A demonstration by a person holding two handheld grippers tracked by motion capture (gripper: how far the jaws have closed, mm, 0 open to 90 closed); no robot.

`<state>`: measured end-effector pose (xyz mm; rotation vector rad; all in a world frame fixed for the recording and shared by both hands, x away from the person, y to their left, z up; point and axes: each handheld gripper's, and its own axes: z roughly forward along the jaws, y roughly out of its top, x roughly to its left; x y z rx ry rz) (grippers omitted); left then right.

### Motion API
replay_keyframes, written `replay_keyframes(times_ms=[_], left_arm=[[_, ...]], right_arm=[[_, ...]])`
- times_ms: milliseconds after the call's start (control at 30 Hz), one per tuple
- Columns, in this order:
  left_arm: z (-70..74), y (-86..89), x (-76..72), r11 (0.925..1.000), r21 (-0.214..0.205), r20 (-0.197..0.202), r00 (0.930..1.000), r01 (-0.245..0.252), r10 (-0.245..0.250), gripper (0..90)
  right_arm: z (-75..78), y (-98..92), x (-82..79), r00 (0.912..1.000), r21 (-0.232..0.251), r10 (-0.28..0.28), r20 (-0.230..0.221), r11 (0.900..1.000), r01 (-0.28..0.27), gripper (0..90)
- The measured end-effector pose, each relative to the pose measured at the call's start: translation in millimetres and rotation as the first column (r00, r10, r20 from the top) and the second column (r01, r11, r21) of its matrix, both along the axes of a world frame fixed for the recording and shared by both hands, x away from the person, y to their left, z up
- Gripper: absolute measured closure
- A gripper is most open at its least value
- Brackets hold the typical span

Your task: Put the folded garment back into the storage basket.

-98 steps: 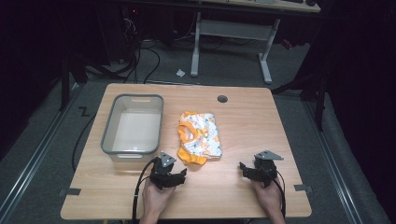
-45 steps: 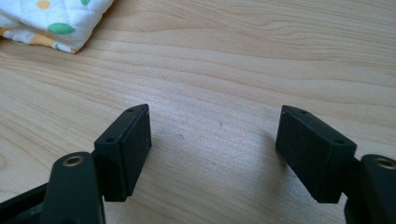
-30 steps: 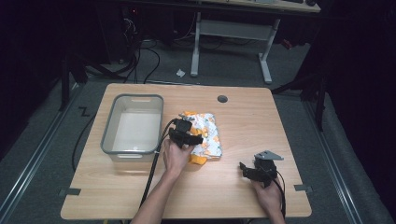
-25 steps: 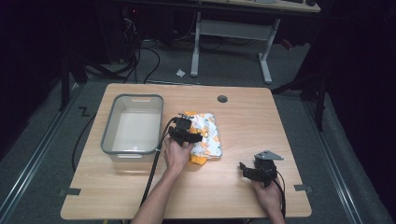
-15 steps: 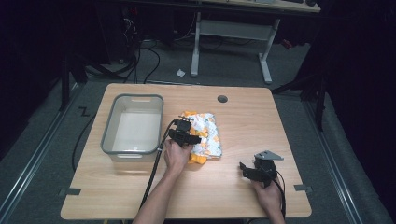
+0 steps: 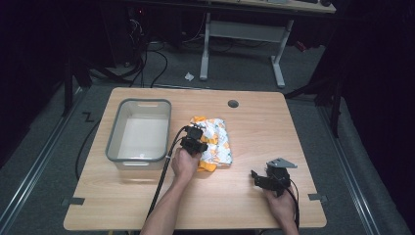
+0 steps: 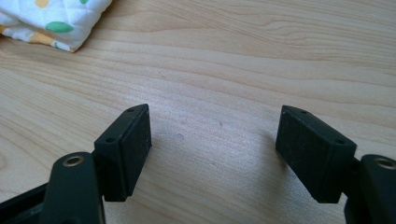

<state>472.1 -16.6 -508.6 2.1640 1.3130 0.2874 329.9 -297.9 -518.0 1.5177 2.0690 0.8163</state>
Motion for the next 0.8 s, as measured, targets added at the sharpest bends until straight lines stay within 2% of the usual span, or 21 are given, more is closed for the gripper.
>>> replay_keyframes(times_ms=[167, 467, 800], left_arm=[[1.5, 0.5, -2.0, 0.9995, 0.012, 0.021, 0.9993, 0.031, -0.031, 68.0], [11.7, 0.4, -9.2, 0.9972, -0.011, 0.037, 0.9966, 0.074, -0.073, 69.9], [38.5, 1.5, -27.1, 0.9862, -0.060, 0.093, 0.9846, 0.154, -0.148, 70.8]], right_arm=[[0.0, 0.0, 0.0, 1.0000, 0.000, 0.000, 0.000, 1.0000, 0.000, 26.9], [0.0, 0.0, 0.0, 1.0000, 0.000, 0.000, 0.000, 1.0000, 0.000, 26.9], [0.0, 0.0, 0.0, 1.0000, 0.000, 0.000, 0.000, 1.0000, 0.000, 26.9]])
